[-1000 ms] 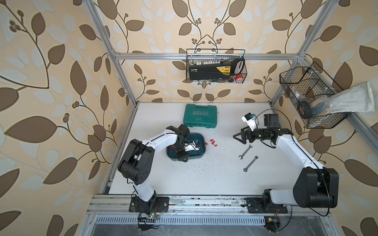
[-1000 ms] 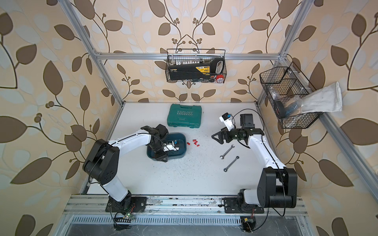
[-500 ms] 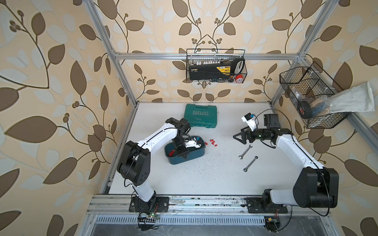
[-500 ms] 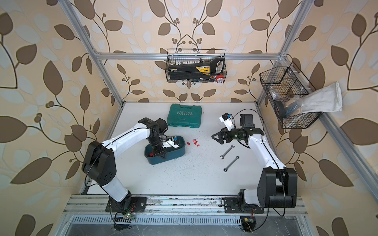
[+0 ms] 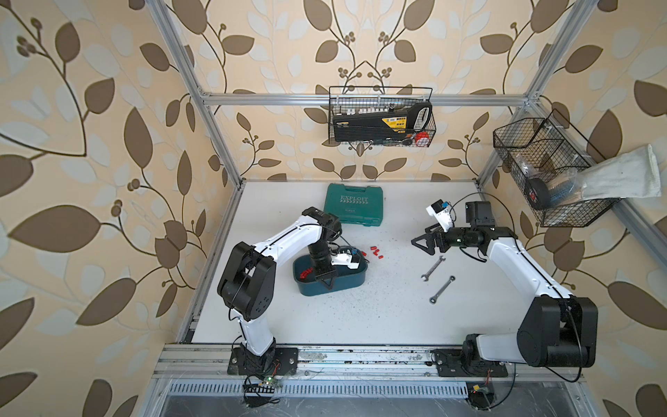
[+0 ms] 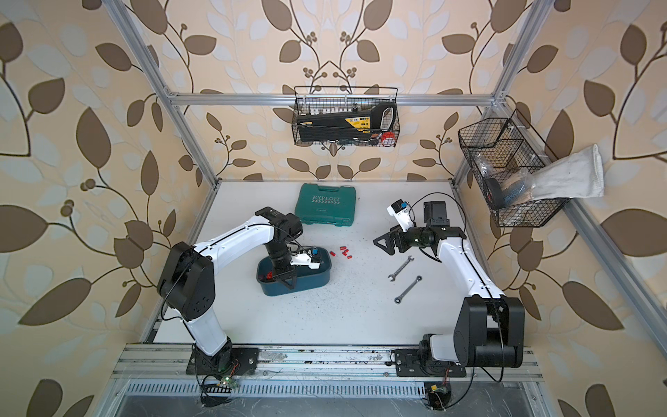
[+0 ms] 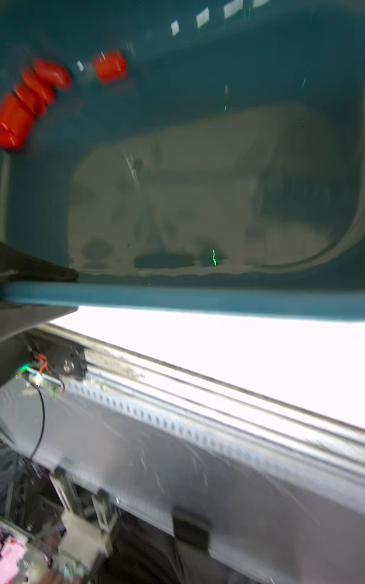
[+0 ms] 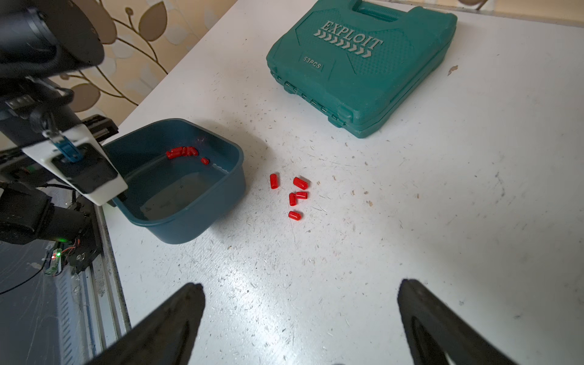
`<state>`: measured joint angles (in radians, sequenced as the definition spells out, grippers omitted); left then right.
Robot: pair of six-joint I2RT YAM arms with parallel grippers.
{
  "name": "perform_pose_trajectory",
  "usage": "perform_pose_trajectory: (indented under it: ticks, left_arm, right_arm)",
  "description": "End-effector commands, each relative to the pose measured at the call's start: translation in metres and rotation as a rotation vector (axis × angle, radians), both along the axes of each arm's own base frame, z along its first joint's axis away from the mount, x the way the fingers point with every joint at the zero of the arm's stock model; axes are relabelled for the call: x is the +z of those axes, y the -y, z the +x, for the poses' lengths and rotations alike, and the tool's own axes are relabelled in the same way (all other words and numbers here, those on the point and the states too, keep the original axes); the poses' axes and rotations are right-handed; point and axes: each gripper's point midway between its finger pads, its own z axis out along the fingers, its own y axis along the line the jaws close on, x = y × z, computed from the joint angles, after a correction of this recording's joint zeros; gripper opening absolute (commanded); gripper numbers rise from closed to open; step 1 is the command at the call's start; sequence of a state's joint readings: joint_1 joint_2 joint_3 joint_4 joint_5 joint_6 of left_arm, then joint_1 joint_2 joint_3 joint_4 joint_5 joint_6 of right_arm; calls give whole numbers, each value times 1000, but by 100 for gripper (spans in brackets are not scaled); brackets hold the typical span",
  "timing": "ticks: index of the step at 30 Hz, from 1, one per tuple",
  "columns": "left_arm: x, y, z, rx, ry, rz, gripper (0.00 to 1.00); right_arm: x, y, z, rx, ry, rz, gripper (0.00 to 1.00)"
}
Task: Take the screw protection sleeves out of the storage box
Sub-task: Adjust the storage box at the center of the board.
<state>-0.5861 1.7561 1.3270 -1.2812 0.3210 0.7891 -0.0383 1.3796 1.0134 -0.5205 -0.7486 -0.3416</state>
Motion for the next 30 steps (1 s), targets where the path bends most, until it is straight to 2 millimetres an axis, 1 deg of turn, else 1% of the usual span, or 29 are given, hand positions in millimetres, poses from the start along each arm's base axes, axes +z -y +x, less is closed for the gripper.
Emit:
perform_pose_trajectory:
  ticks: [1, 4, 7, 10, 14, 17, 19, 22, 24, 27, 30]
  left_arm:
    - [-11, -22, 11, -89, 179, 46, 0]
    - [-22, -27, 8, -151, 237, 21, 0]
    - [-34, -30, 0, -169, 207, 36, 0]
    - [-45, -32, -4, -171, 178, 54, 15]
    - [-46, -29, -5, -151, 162, 54, 26]
    - [-37, -23, -3, -128, 160, 35, 36]
    - [-24, -18, -2, -103, 162, 12, 43]
    - [-3, -10, 2, -57, 173, -33, 50]
    - [6, -8, 7, -18, 180, -66, 54]
    - [17, -9, 24, 52, 212, -113, 55]
    - [24, -18, 54, 140, 282, -161, 55]
  right_arm:
    - [-1, -1, -2, 9, -3, -3, 99]
    - [-2, -1, -2, 11, -8, -2, 99]
    - [-3, -1, -2, 12, -9, -3, 99]
    - [-2, -1, -2, 11, -6, -3, 99]
    - [-3, -2, -2, 11, -10, 1, 99]
    - [-3, -4, -2, 17, -13, 5, 99]
    - [-2, -7, -3, 25, -12, 6, 99]
    - [3, -13, -4, 35, -1, 4, 99]
    - [7, -18, -4, 48, 4, 4, 99]
    - [9, -31, -9, 108, -1, -36, 99]
    - [16, -42, -11, 165, 14, -74, 99]
